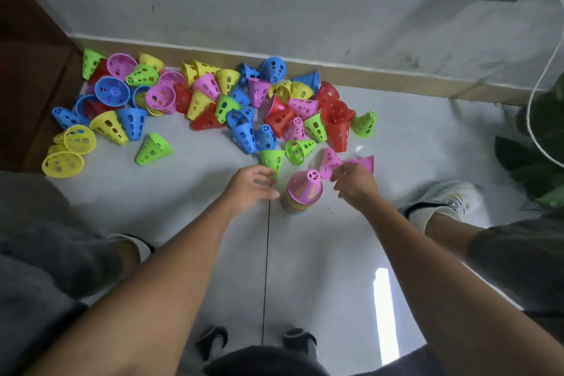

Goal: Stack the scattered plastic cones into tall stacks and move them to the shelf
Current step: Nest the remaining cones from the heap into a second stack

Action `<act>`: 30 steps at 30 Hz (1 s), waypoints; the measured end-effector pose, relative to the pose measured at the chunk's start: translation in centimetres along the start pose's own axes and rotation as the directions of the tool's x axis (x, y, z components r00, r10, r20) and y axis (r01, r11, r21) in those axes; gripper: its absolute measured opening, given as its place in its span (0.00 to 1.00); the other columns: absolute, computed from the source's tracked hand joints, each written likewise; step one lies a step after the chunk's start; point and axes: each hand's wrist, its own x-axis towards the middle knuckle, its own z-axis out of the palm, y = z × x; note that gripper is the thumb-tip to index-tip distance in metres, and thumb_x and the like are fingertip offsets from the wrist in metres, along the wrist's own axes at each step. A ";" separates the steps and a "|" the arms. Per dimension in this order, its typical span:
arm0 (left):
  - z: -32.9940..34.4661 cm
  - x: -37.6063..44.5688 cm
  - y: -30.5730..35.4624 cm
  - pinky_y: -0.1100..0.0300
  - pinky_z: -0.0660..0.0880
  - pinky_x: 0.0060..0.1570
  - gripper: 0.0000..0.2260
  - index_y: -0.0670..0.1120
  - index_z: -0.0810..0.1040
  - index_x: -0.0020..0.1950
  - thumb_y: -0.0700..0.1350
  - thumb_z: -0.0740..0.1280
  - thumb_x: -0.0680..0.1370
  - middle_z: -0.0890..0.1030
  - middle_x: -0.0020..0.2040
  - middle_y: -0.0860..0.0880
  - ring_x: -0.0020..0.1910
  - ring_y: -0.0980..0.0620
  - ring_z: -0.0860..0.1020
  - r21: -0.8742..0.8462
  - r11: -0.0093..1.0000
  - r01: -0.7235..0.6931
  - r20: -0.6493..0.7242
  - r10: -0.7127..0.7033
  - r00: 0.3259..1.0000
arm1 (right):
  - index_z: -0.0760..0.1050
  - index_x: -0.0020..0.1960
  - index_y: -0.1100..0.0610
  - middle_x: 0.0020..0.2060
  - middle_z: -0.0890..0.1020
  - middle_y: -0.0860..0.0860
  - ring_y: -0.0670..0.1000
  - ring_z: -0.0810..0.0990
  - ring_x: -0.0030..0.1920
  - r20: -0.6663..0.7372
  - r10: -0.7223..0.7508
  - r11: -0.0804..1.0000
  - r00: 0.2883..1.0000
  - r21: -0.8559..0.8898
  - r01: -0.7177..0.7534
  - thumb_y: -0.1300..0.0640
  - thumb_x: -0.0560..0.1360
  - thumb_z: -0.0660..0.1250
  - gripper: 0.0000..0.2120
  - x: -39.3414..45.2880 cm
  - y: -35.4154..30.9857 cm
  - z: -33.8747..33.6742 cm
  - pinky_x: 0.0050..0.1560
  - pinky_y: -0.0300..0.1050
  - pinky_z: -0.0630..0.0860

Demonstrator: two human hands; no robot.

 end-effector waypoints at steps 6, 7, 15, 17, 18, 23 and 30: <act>0.4 1.3 -0.1 0.54 0.78 0.55 0.23 0.47 0.79 0.63 0.41 0.80 0.69 0.79 0.60 0.46 0.49 0.46 0.82 0.265 0.962 -0.065 -0.282 0.142 0.949 | 0.72 0.69 0.58 0.61 0.78 0.62 0.60 0.78 0.57 -0.168 -0.059 0.997 0.984 0.030 0.065 0.56 0.80 0.64 0.18 2.5 1.1 0.8 0.51 0.46 0.71; 0.6 1.6 0.1 0.52 0.78 0.56 0.25 0.48 0.78 0.65 0.41 0.80 0.69 0.75 0.62 0.45 0.51 0.45 0.81 0.287 0.955 -0.070 -0.309 0.161 0.937 | 0.71 0.70 0.58 0.62 0.77 0.63 0.61 0.78 0.58 -0.159 -0.055 0.997 0.986 0.035 0.061 0.55 0.80 0.64 0.20 2.9 1.1 1.1 0.52 0.47 0.72; 2.8 4.4 0.2 0.49 0.73 0.65 0.26 0.52 0.75 0.71 0.42 0.76 0.74 0.67 0.71 0.47 0.65 0.45 0.74 0.417 0.906 -0.075 -0.255 0.196 0.947 | 0.73 0.67 0.54 0.60 0.78 0.59 0.53 0.78 0.47 -0.103 0.005 0.998 0.995 0.063 0.002 0.50 0.78 0.69 0.20 5.4 2.2 3.4 0.50 0.44 0.72; 3.2 4.7 0.4 0.48 0.73 0.65 0.24 0.52 0.75 0.69 0.41 0.75 0.75 0.67 0.71 0.46 0.67 0.43 0.72 0.458 0.886 -0.078 -0.239 0.207 0.949 | 0.74 0.66 0.53 0.60 0.78 0.58 0.52 0.80 0.47 -0.096 0.007 0.997 0.995 0.079 0.001 0.49 0.76 0.71 0.20 5.8 2.4 3.8 0.53 0.45 0.75; 3.3 4.9 0.6 0.47 0.74 0.64 0.22 0.51 0.75 0.67 0.42 0.74 0.75 0.67 0.71 0.45 0.66 0.42 0.73 0.479 0.874 -0.081 -0.233 0.216 0.948 | 0.74 0.65 0.53 0.61 0.77 0.57 0.52 0.80 0.47 -0.091 0.016 0.995 0.996 0.096 -0.008 0.49 0.75 0.72 0.20 5.8 2.3 3.8 0.53 0.45 0.75; 3.3 5.4 -0.2 0.46 0.77 0.53 0.06 0.44 0.80 0.52 0.43 0.72 0.77 0.75 0.56 0.41 0.52 0.38 0.77 0.566 0.824 -0.037 -0.245 0.211 0.946 | 0.72 0.63 0.57 0.54 0.78 0.55 0.51 0.77 0.45 -0.030 0.057 0.994 0.998 0.098 -0.054 0.52 0.74 0.74 0.22 6.3 1.7 3.4 0.37 0.38 0.66; 3.3 3.9 1.2 0.52 0.74 0.51 0.06 0.46 0.86 0.51 0.46 0.73 0.77 0.84 0.48 0.43 0.49 0.39 0.77 0.506 0.860 0.067 -0.416 0.174 0.893 | 0.70 0.63 0.61 0.51 0.78 0.56 0.53 0.76 0.46 0.056 0.081 0.996 0.995 0.023 -0.083 0.53 0.73 0.74 0.24 6.5 0.6 2.5 0.43 0.44 0.70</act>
